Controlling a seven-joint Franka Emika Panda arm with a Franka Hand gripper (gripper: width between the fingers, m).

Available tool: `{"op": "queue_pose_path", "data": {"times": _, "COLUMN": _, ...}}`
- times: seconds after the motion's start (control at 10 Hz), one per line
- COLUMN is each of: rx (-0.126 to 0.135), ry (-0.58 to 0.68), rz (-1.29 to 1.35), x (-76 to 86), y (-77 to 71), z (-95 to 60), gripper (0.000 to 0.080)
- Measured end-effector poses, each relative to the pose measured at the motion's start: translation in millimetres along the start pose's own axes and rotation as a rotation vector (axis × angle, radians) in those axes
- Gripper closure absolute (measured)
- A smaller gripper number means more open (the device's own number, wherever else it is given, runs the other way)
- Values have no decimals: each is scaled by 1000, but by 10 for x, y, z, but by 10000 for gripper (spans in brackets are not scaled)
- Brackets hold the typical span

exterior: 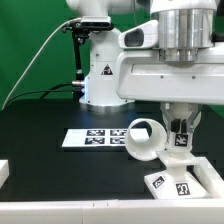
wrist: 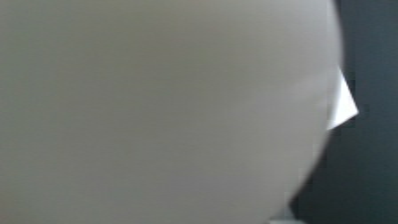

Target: Assemble lamp

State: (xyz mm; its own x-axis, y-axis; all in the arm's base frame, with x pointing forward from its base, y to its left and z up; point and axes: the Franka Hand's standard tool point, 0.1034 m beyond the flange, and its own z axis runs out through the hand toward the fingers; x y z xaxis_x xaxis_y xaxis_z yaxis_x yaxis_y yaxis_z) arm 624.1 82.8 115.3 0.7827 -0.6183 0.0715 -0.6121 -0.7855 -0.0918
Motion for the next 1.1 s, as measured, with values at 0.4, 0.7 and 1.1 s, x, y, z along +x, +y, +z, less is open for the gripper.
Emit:
{"op": "queue_pose_path", "data": {"times": 0.4, "rx": 24, "ry": -6, "rz": 39, "x": 23, "y": 23, "z": -16, "gripper": 798}}
{"op": "queue_pose_path", "data": {"times": 0.7, "rx": -23, "ry": -13, "rz": -379, "x": 23, "y": -55, "z": -391, "gripper": 683}}
{"op": "queue_pose_path", "data": {"times": 1.1, "rx": -36, "ry": 3, "rz": -491, "x": -65, "y": -98, "z": -462, "gripper": 191}}
